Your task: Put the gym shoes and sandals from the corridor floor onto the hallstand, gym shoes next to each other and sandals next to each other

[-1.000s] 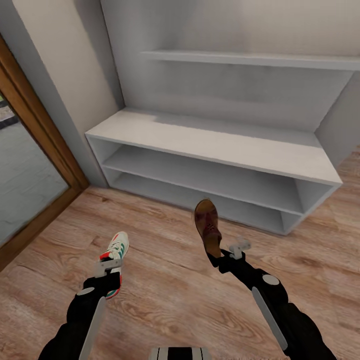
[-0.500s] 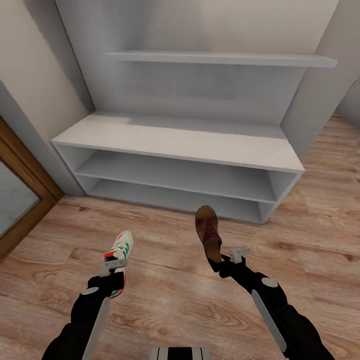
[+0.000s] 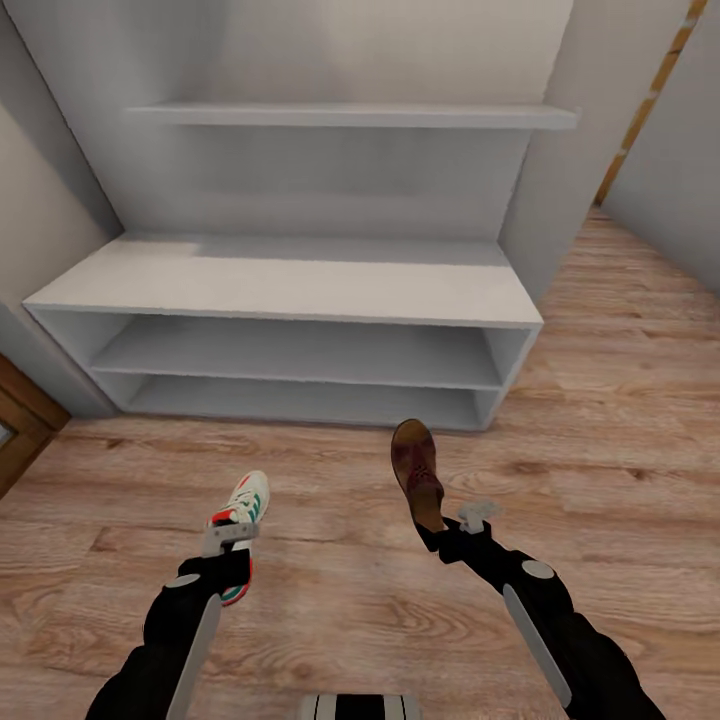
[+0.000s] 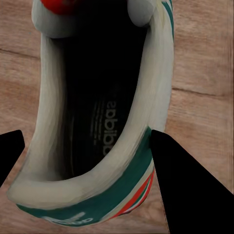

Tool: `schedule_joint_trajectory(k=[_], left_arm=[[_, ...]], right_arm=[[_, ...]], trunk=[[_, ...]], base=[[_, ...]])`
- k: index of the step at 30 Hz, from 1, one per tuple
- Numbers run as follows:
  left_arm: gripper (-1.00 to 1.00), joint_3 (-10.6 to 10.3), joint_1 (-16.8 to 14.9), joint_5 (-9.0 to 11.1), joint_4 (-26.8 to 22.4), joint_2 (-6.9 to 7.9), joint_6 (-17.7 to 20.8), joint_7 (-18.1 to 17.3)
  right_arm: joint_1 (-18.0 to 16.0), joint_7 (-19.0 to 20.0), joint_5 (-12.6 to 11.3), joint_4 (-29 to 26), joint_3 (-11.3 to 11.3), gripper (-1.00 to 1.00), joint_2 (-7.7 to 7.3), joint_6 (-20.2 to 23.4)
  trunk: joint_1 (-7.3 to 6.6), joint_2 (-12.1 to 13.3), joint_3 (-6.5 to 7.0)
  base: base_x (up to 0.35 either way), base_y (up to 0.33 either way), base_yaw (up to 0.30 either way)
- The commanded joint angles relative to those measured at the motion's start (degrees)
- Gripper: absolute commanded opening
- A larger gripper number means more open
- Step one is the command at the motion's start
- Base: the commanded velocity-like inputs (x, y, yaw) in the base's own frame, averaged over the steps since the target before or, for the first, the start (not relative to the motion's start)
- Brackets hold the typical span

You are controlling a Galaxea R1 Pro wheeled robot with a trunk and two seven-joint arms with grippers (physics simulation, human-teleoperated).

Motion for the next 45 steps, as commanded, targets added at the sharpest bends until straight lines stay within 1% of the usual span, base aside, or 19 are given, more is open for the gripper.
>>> schedule_joint_trajectory(k=[1, 8, 11, 18, 26, 39, 45], left_arm=[[-1.00, 0.00, 0.00, -0.12, -0.01, -0.01, 0.17, -0.13], [-1.00, 0.00, 0.00, -0.13, 0.07, 0.00, 0.46, -0.13], [-1.00, 0.00, 0.00, -0.13, 0.08, 0.03, 0.47, -0.13], [-1.00, 0.00, 0.00, -0.15, 0.08, 0.03, 0.47, -0.13], [-1.00, 0.00, -0.01, -0.23, 0.06, 0.06, 0.47, -0.13], [-1.00, -0.08, 0.00, -0.50, 0.08, 0.06, 0.47, -0.13], [-1.00, -0.02, 0.00, -0.53, 0.06, 0.01, 0.55, -0.11]], right_arm=[[0.00, 0.00, -0.22, 0.00, 0.00, -1.00, 0.00, 0.03], [0.00, -0.01, -0.15, 0.01, 0.03, -1.00, 0.00, 0.03], [0.00, -0.12, -0.14, -0.01, 0.09, -1.00, 0.00, 0.03], [0.00, -0.15, -0.11, 0.01, 0.10, -1.00, 0.00, 0.03], [0.00, -0.13, -0.13, -0.01, 0.09, -1.00, 0.00, 0.03], [0.00, -0.09, -0.13, 0.01, 0.09, -1.00, 0.00, 0.03], [0.00, -0.09, -0.13, 0.01, 0.09, -1.00, 0.00, 0.03]], trunk=[[0.00, 0.00, 0.00], [0.00, 0.00, 0.00], [0.00, 0.00, 0.00], [0.00, 0.00, -0.02], [0.00, 0.00, -0.36], [0.00, 0.00, -0.42], [0.00, 0.00, -0.42]], base=[[0.000, 0.000, -0.291], [0.000, -0.001, -0.284], [0.000, -0.073, -0.123], [0.000, -0.102, -0.012], [0.000, -0.037, 0.144], [-0.002, -0.280, 0.015], [-0.100, -0.303, 0.000]])
